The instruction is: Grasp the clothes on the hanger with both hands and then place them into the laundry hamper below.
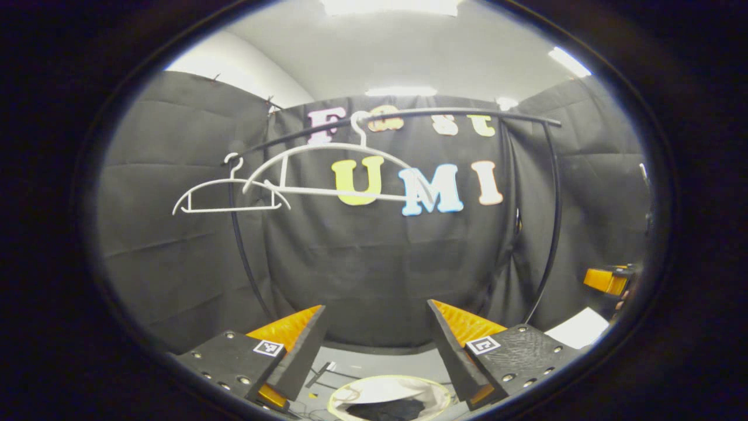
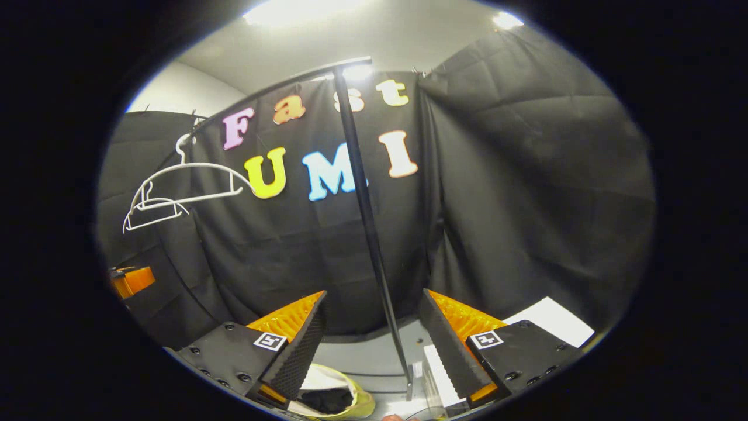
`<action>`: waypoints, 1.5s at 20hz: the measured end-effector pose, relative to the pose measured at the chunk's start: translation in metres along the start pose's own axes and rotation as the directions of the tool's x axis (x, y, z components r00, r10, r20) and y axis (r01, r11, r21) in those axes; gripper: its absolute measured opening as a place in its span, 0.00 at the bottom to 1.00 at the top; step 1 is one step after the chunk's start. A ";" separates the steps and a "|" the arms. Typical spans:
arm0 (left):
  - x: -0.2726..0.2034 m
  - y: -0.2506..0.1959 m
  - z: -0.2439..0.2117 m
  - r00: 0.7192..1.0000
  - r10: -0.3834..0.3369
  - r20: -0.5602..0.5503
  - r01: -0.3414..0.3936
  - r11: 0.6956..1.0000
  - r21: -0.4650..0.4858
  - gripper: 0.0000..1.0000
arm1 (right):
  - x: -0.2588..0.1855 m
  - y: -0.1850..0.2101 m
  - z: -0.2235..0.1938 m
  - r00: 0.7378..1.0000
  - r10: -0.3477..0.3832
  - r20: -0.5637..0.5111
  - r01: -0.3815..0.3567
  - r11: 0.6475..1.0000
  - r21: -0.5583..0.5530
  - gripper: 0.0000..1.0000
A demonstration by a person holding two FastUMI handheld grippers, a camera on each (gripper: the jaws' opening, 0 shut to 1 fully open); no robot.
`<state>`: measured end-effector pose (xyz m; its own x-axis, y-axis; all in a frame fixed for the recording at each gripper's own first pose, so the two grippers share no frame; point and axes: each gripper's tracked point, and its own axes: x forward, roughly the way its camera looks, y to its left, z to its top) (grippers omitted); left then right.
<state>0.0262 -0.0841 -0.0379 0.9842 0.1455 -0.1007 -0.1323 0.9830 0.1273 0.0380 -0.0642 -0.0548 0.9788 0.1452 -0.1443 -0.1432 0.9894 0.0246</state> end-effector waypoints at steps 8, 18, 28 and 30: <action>-0.069 -0.028 0.106 0.974 0.028 0.225 0.005 0.989 -0.146 0.99 | -0.022 -0.006 0.064 0.980 0.044 0.195 -0.026 0.995 -0.096 0.93; -0.099 0.044 0.081 0.983 0.099 0.157 -0.093 0.995 -0.046 0.98 | -0.028 0.026 0.041 0.996 0.023 0.092 -0.016 0.997 -0.069 0.92; -0.082 0.055 0.054 0.991 -0.034 0.131 0.034 0.999 0.004 0.99 | -0.024 0.074 0.038 0.997 0.004 0.074 0.000 0.999 -0.054 0.98; -0.078 0.062 0.043 0.991 -0.055 0.123 0.053 0.998 0.019 0.99 | -0.026 0.081 0.036 0.997 0.004 0.077 0.001 0.998 -0.069 0.98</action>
<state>-0.0533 -0.0396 0.0203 0.9969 0.0768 0.0145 -0.0781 0.9870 0.1408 0.0063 0.0119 -0.0139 0.9866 0.1484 -0.0679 -0.1515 0.9875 -0.0434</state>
